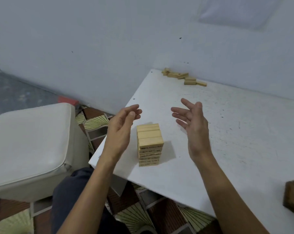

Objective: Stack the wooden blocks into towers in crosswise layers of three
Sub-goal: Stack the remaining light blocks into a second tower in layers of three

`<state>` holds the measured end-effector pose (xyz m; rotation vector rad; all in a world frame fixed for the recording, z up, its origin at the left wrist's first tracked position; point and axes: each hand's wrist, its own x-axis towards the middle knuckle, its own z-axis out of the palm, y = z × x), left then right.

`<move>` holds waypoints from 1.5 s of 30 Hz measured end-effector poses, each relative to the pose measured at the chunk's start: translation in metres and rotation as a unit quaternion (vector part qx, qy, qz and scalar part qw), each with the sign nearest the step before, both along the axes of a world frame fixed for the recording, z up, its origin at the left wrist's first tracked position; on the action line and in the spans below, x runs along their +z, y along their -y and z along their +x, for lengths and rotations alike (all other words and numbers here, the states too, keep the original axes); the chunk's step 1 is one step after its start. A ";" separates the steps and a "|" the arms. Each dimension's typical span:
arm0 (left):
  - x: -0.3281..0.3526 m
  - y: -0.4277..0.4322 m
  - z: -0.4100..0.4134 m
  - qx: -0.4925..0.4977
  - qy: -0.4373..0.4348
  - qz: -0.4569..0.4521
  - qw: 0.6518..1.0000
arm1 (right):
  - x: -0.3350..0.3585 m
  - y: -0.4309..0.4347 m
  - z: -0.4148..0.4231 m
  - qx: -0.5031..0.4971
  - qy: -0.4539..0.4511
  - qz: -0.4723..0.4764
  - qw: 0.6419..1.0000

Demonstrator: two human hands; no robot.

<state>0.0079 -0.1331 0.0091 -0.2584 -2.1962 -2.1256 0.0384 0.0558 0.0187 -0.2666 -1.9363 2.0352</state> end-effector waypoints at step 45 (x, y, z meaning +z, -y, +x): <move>-0.035 -0.164 -0.324 -0.051 -0.341 -0.488 0.802 | -0.027 -0.139 -0.264 -0.086 0.088 0.541 0.832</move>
